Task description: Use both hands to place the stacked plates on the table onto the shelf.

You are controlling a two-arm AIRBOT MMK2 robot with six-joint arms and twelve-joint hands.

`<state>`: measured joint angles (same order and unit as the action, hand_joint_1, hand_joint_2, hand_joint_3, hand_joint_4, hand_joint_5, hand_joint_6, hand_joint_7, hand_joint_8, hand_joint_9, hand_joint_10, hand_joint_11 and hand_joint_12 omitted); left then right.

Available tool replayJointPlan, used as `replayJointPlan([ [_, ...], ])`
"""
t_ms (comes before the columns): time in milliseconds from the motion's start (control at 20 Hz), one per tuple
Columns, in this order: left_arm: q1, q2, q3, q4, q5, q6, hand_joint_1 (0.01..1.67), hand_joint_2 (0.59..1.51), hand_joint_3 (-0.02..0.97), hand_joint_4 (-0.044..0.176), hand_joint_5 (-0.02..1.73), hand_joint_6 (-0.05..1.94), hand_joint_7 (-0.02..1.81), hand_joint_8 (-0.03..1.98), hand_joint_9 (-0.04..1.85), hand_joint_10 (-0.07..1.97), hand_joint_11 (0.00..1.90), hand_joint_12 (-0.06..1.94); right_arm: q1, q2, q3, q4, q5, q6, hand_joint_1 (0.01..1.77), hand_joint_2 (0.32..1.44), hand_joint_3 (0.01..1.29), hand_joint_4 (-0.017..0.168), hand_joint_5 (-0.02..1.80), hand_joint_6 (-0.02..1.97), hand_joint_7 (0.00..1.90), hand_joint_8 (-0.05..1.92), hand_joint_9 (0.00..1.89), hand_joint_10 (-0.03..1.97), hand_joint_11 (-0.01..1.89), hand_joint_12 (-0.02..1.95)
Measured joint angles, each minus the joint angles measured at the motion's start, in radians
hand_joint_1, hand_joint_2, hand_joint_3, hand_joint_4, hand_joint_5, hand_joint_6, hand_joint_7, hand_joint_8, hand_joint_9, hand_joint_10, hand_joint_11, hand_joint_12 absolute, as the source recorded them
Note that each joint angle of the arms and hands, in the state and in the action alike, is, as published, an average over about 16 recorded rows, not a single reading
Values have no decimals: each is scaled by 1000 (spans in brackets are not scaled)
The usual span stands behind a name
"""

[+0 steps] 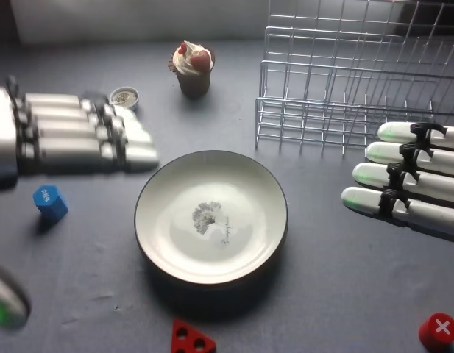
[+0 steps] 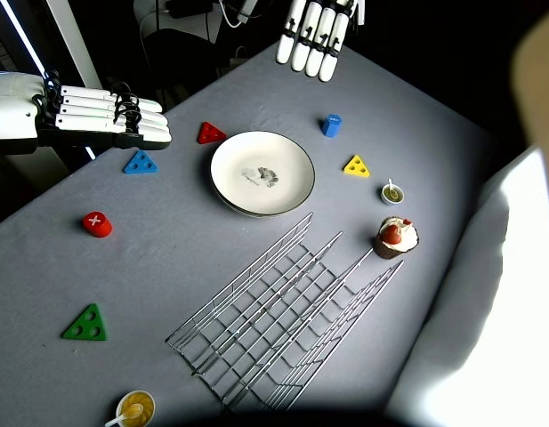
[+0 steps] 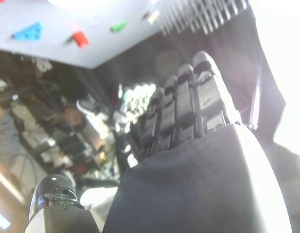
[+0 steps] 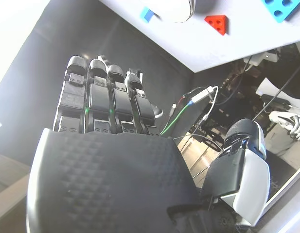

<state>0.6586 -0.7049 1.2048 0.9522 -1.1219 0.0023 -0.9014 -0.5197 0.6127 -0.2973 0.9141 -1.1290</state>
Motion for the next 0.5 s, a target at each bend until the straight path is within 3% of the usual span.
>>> replayJointPlan([
  [500, -17, -11, 48, 109, -74, 0, 32, 826, 20, -1, 75, -4, 94, -5, 109, 2, 92, 33, 0, 0, 0, 0, 0, 0, 32, 836, 15, 3, 22, 15, 67, 5, 82, -1, 72, 30],
])
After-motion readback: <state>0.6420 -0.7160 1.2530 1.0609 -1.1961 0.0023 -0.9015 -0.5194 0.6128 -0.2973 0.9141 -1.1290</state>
